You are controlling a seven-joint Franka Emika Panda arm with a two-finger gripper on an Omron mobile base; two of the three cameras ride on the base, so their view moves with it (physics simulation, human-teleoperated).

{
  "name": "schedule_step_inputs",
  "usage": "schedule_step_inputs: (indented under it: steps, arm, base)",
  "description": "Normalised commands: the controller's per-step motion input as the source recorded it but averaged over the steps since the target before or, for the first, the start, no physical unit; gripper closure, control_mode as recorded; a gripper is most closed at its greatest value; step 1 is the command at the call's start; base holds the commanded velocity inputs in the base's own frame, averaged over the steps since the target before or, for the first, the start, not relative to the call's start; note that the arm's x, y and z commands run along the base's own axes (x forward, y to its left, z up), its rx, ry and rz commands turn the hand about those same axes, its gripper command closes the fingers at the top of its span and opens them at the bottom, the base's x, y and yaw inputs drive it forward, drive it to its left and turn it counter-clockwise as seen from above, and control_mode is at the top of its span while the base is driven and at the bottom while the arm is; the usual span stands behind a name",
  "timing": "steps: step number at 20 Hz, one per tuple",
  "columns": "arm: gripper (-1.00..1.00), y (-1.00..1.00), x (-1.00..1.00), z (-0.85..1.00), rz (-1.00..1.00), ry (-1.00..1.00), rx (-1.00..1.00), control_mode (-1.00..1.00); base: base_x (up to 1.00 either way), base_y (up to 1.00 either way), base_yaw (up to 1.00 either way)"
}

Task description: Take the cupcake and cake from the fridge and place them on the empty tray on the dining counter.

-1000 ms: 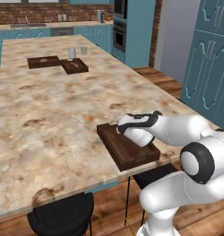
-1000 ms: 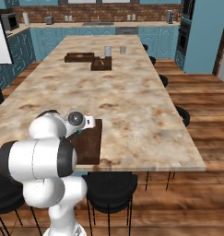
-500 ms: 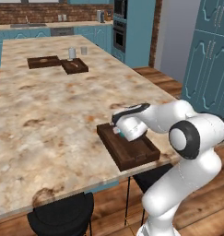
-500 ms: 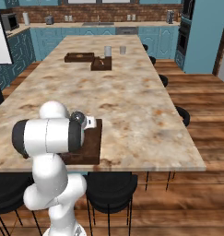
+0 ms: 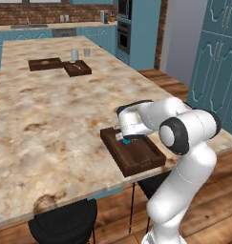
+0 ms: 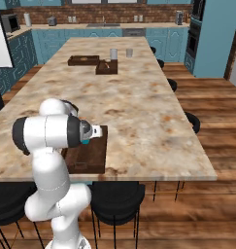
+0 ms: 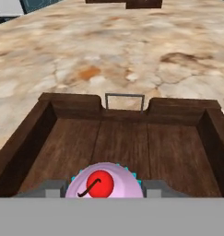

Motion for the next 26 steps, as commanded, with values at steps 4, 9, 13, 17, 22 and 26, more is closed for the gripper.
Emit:
schedule_step_inputs:
  steps: [4,9,13,17,22,26]
  arm:
    - [1.00,-0.03,0.19,-0.33,0.01,0.00,0.00,-1.00]
    - [-1.00,0.00,0.20,-0.20,0.00,0.02,0.00,-1.00]
    - [-1.00,0.00,0.00,0.13,0.00,0.12,0.00,-1.00]
    - [-1.00,-0.24,0.07,0.46,0.00,0.13,0.00,-1.00]
    - [-1.00,-0.58,0.22,0.58,0.00,0.13,0.00,-1.00]
    - [-1.00,-0.18,0.05,1.00,0.06,-0.06,-0.02,-1.00]
  base:
    - [0.00,0.00,0.00]
    - [0.00,0.00,0.00]
    - [0.00,0.00,0.00]
    - [0.00,0.00,0.00]
    - [0.00,0.00,0.00]
    - [0.00,0.00,0.00]
